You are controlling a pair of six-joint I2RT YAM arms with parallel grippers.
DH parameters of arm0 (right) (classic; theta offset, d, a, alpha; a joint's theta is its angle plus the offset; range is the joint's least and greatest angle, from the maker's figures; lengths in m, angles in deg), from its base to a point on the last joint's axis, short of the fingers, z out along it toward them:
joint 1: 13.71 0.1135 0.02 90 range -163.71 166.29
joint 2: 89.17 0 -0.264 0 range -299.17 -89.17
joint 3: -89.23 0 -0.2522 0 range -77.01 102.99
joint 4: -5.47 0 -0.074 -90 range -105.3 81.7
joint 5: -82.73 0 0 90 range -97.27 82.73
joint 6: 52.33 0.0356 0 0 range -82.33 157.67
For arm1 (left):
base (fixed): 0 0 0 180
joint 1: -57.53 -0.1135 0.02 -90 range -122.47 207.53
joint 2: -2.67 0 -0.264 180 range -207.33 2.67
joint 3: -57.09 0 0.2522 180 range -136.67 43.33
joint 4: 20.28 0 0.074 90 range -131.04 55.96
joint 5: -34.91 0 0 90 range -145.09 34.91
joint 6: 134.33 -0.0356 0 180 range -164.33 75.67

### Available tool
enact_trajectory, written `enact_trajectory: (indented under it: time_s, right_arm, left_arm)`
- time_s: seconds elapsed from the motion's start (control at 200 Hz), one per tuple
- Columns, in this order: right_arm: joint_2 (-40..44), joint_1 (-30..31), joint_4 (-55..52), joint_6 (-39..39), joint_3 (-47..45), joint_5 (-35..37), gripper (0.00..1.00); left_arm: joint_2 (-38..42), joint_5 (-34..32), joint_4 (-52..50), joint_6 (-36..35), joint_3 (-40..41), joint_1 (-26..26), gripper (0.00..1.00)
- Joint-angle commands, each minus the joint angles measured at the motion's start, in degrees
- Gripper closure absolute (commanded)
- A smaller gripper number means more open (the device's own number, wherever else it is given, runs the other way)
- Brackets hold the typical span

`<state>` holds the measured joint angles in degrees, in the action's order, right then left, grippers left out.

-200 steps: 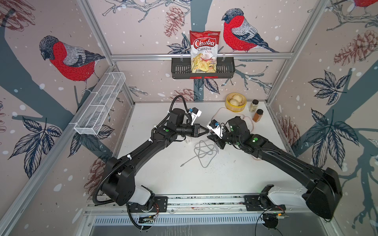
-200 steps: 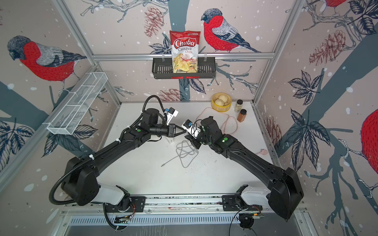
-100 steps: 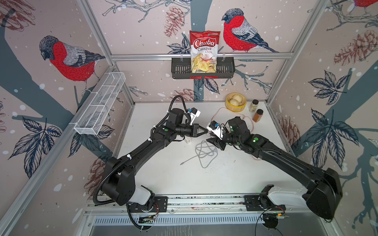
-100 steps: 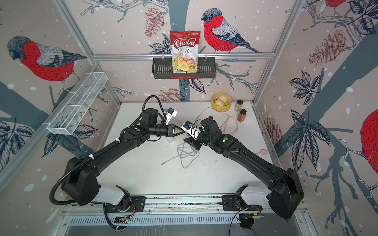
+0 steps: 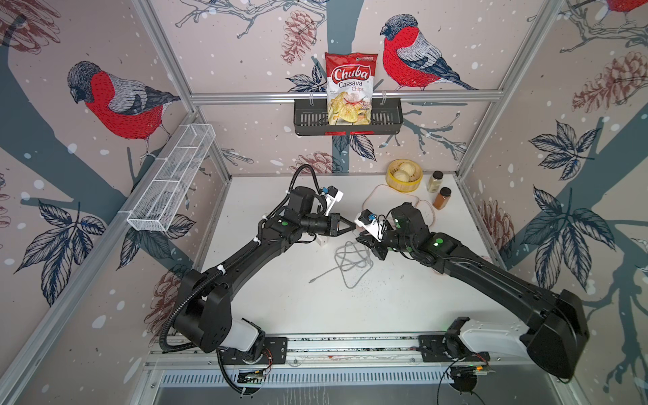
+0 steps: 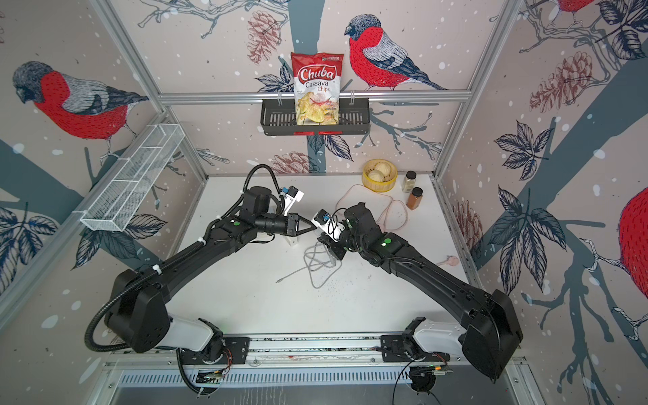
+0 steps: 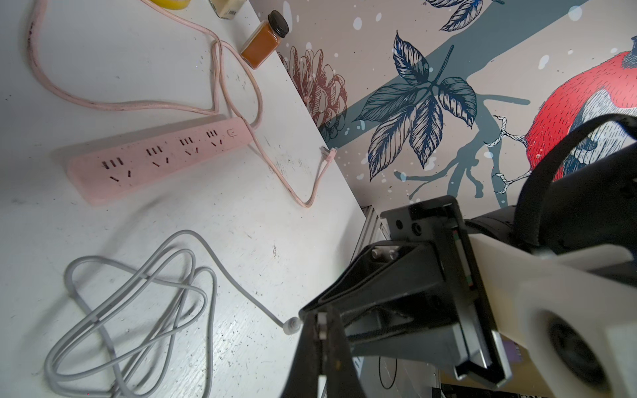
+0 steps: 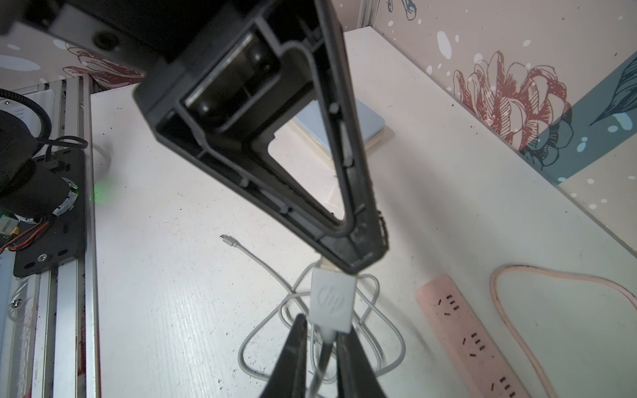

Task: Charge the electronic scale
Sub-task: Pick up the charging cable from the center of the board, then pick up the plug from the center of the board.

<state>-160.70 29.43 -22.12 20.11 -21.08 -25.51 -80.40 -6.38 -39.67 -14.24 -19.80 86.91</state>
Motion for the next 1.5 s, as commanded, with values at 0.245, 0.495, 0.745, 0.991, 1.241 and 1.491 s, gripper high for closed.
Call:
enact_trajectory:
  time_s: [0.245,0.495,0.745,0.991,1.241,1.491]
  right_arm:
    - [-1.6,0.3,4.0,0.9,0.0,0.4,1.00]
    - [-4.7,1.1,7.5,6.7,-3.1,6.4,1.00]
    - [-9.6,4.2,8.3,10.8,-5.1,11.9,1.00]
    - [-8.5,4.7,3.1,11.6,-4.9,20.8,1.00]
    - [-3.2,5.1,0.1,7.6,-6.6,25.8,1.00]
    - [-3.0,5.2,-1.5,6.4,-5.9,26.9,1.00]
  left_arm:
    - [1.2,1.2,2.4,0.2,1.2,-0.2,1.00]
    - [3.4,-9.4,-7.7,-8.1,0.9,-5.4,0.43]
    - [7.1,-21.3,-12.9,-50.6,3.9,-8.6,0.42]
    - [2.8,-23.1,-11.7,-85.1,5.1,-11.3,0.31]
    - [-10.7,-20.0,-17.9,-98.7,-1.6,-13.7,0.33]
    - [-18.8,-23.4,-19.2,-105.4,-5.9,-13.7,0.33]
